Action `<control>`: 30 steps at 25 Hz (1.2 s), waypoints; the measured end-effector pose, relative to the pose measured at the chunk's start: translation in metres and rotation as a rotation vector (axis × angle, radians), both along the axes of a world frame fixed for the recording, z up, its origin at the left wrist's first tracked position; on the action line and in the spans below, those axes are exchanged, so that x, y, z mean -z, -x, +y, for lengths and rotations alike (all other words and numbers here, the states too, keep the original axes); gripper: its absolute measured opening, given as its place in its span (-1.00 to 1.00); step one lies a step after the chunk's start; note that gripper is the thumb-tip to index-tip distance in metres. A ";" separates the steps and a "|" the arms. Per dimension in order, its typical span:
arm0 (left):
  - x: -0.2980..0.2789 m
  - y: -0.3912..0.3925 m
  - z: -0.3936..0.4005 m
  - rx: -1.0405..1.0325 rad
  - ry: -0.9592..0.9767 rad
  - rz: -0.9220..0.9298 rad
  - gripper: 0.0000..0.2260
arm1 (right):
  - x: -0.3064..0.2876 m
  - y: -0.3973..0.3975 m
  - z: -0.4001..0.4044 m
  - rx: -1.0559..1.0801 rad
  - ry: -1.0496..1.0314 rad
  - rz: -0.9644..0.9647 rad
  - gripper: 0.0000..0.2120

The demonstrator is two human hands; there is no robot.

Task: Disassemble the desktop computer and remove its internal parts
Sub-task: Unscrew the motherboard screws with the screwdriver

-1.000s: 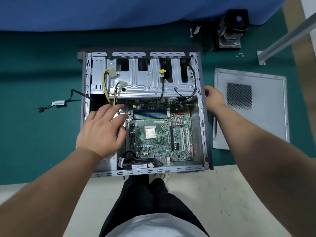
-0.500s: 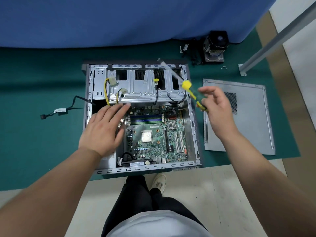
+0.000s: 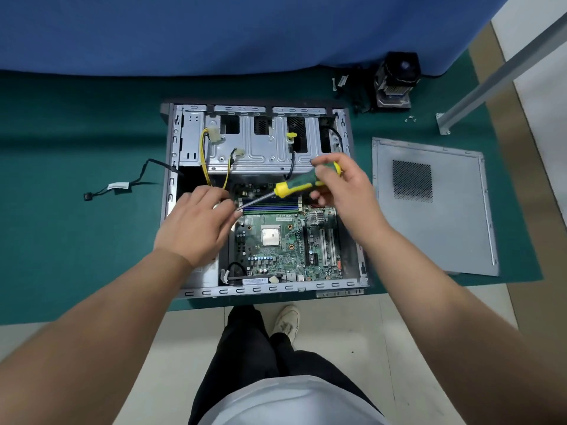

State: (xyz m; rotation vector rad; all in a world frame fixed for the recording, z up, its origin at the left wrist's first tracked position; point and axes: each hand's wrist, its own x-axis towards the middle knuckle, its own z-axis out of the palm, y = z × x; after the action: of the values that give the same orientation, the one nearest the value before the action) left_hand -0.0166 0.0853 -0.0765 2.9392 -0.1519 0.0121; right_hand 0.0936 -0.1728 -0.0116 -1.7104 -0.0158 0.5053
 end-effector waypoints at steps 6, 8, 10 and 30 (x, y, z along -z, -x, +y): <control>0.001 0.000 0.000 -0.010 -0.027 -0.033 -0.63 | 0.003 0.012 0.032 0.141 -0.090 0.080 -0.60; 0.003 0.000 0.000 -0.044 -0.033 -0.030 -0.63 | -0.001 0.011 0.030 0.123 -0.010 -0.041 -0.59; 0.004 0.003 -0.001 -0.085 -0.041 -0.048 -0.65 | -0.002 0.013 0.027 0.055 0.133 -0.184 -0.58; 0.013 0.011 0.023 -0.356 -0.007 0.001 -0.46 | 0.031 -0.011 0.085 -0.453 0.372 -0.410 -0.57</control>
State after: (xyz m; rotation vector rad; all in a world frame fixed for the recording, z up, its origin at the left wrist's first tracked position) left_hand -0.0272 0.1084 -0.0895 2.9304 0.3722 0.0625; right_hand 0.1044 -0.0879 -0.0429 -2.1638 -0.6522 0.4983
